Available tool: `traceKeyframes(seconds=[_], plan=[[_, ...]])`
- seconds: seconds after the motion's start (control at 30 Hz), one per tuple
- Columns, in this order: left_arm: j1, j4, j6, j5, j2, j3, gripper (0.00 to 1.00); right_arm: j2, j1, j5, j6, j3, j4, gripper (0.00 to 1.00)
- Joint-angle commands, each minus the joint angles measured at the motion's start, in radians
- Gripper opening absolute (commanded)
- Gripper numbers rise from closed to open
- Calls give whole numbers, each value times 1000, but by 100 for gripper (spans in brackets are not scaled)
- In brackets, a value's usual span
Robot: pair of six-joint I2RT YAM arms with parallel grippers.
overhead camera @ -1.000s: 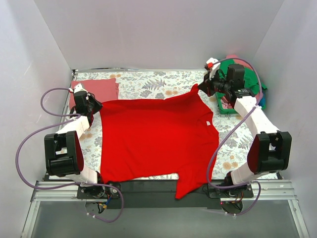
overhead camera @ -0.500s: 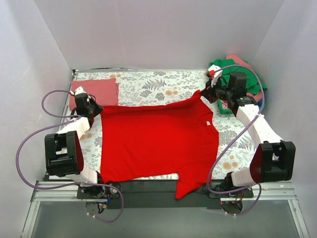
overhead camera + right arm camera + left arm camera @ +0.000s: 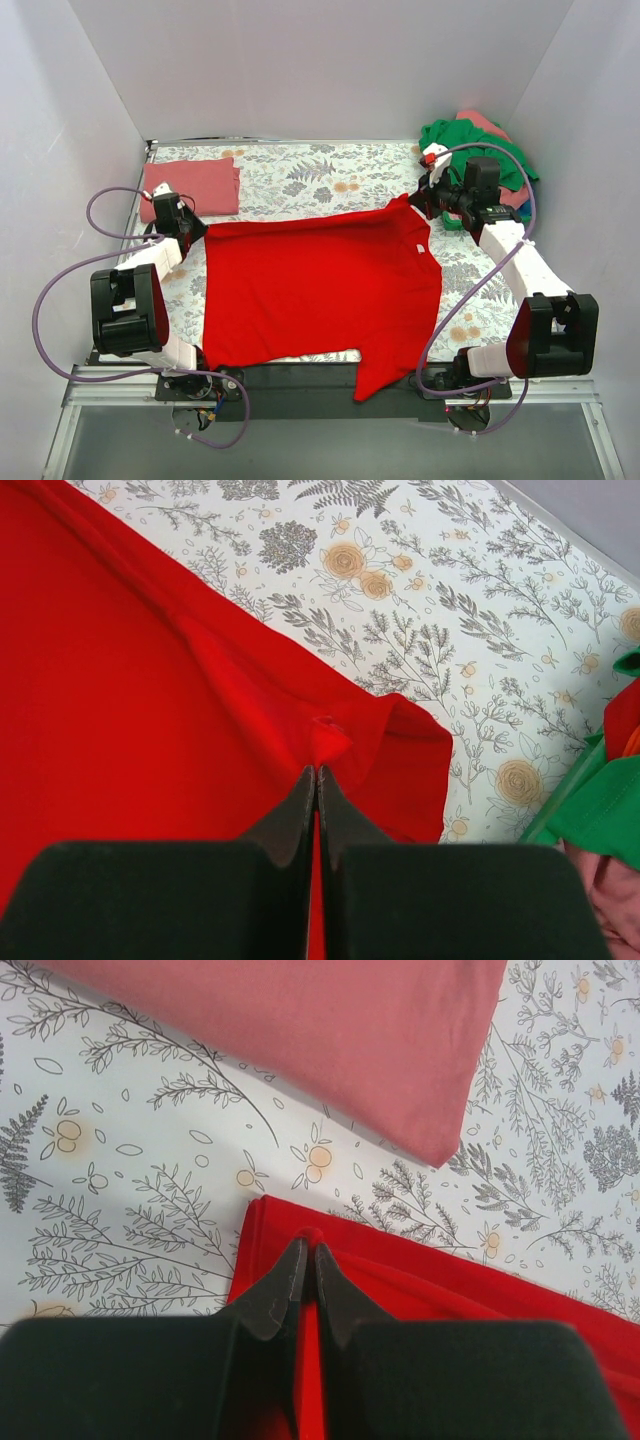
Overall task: Fold and stack the t-shirts
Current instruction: Fold the tshirt
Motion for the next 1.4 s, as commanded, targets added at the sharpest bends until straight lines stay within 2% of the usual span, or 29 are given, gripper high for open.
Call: traceKeyframes(seconds=[0.0,1.37], plan=[[8,-25,-8,-15,-50,-12,0,-41,-9,7,-16,-12,31,1],[8,-163,-37,36,-93,-18,0,-44,-41,14,-20,-76,31,1]])
